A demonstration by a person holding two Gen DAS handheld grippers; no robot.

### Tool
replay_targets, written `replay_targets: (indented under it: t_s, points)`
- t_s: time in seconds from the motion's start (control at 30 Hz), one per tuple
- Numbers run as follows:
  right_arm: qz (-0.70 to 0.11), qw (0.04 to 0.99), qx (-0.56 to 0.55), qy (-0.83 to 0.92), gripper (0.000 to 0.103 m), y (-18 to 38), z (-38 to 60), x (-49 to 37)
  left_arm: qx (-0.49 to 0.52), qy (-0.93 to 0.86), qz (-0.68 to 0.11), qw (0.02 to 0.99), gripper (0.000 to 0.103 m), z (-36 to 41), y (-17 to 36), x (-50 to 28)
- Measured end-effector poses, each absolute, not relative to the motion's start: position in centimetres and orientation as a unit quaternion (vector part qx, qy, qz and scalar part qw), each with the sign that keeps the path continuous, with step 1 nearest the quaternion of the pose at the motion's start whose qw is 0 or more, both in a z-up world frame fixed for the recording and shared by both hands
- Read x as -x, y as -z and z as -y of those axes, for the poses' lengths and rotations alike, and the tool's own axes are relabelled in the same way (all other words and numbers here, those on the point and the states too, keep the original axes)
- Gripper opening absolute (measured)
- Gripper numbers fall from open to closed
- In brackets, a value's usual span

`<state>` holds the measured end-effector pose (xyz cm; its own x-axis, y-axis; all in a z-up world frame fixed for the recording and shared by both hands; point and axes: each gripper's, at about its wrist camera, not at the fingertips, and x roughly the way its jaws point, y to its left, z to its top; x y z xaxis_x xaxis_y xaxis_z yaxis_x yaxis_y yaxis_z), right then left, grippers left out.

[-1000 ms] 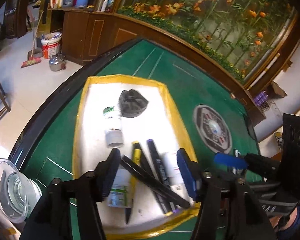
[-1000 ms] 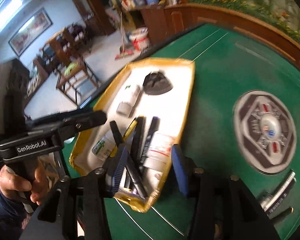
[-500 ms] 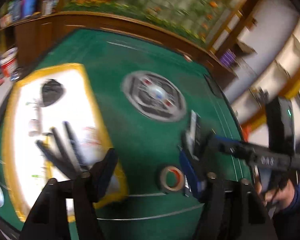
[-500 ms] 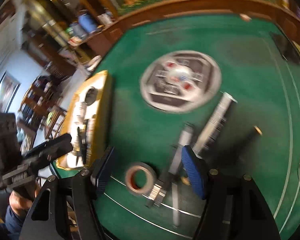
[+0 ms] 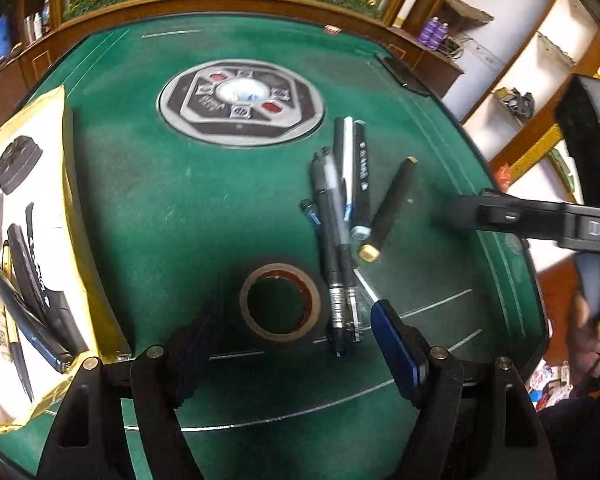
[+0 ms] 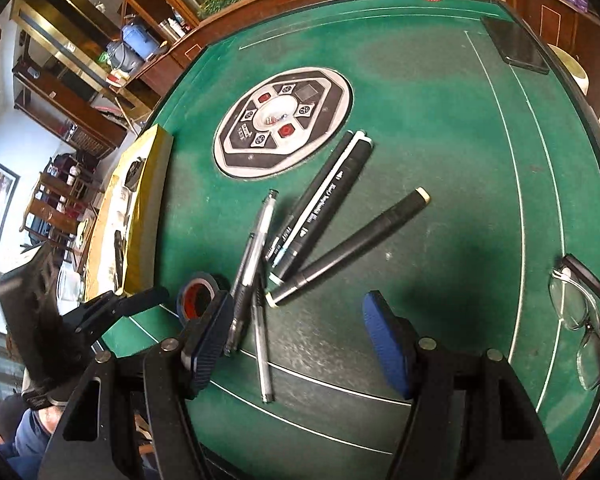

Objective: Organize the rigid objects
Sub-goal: 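Move both grippers back over the brown tape roll and pens, then grasp the brown tape roll with the left gripper while the right grasps a black marker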

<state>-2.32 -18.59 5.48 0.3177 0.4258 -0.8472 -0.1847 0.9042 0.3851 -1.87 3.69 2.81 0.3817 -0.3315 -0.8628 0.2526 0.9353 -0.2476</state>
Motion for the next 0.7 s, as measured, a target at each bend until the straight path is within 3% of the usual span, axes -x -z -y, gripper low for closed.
replay_targets:
  t_s: [0.5,0.6,0.67,0.7]
  points:
    - [-0.585,0.784,-0.118,-0.168,0.067,-4.1,20.9,2.0,0.000,0.127,-0.519,0.845,0.079,-1.9,-0.5,0.5]
    - [-0.598,0.779,-0.119,-0.148,0.067,-3.6,21.2,1.3,0.012,0.132,-0.519,0.845,0.075,-2.1,-0.6,0.8]
    - [-0.602,0.776,-0.123,-0.141,0.067,-3.3,21.2,0.7,0.033,0.138,-0.520,0.842,0.063,-2.5,-0.7,1.1]
    - [-0.605,0.775,-0.122,-0.136,0.067,-3.1,21.1,0.3,0.036,0.142,-0.521,0.841,0.063,-2.5,-0.7,1.3]
